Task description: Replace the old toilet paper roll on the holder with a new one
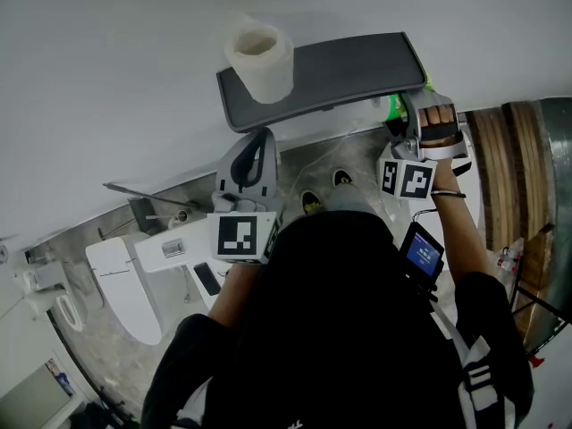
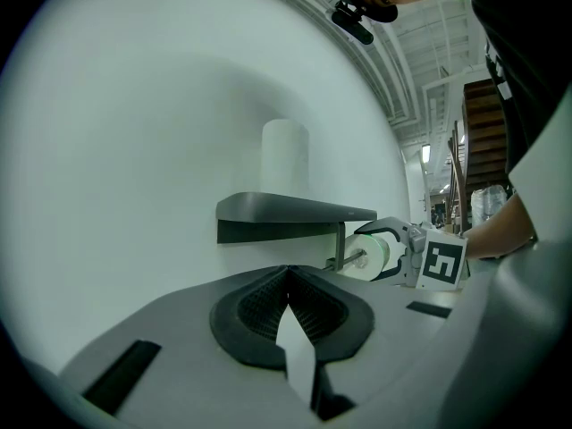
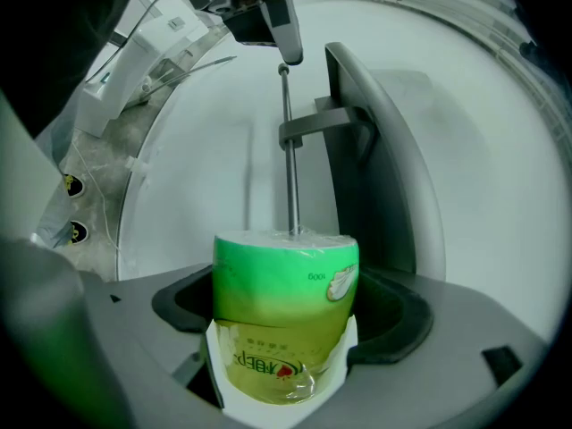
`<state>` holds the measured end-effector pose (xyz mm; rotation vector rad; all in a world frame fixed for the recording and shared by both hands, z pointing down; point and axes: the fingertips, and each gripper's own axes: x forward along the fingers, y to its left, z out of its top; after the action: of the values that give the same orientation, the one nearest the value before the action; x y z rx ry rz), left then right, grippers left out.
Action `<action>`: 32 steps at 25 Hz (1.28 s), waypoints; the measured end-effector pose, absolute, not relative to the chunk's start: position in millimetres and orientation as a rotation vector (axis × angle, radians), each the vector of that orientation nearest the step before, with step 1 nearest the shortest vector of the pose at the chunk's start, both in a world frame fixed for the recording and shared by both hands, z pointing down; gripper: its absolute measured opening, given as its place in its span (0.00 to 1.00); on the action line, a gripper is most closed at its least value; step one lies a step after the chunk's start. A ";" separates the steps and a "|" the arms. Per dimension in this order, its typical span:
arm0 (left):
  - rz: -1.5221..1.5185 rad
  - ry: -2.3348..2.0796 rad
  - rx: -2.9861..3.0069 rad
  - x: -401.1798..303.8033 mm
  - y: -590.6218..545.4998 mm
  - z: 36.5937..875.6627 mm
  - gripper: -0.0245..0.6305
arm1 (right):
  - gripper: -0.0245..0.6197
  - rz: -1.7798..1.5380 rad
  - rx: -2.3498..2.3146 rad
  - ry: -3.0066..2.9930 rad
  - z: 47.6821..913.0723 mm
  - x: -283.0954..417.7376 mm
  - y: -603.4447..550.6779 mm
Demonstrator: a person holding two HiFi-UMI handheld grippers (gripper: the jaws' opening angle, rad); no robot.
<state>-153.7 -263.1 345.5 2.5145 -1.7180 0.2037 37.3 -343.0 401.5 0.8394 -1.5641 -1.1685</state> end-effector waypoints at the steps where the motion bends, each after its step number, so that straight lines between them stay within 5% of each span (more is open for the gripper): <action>1: 0.204 -1.715 2.518 -153.1 -262.1 344.9 0.07 | 0.70 -1.173 0.835 -1.565 400.8 33.7 -341.1; 32: 0.166 -1.706 2.547 -158.3 -255.6 345.1 0.07 | 0.70 -1.206 0.730 -1.585 404.7 -41.2 -318.3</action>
<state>-158.3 -255.6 345.1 2.5471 -1.7057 0.1657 -41.2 -318.3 404.7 0.7298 -1.5848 -1.2061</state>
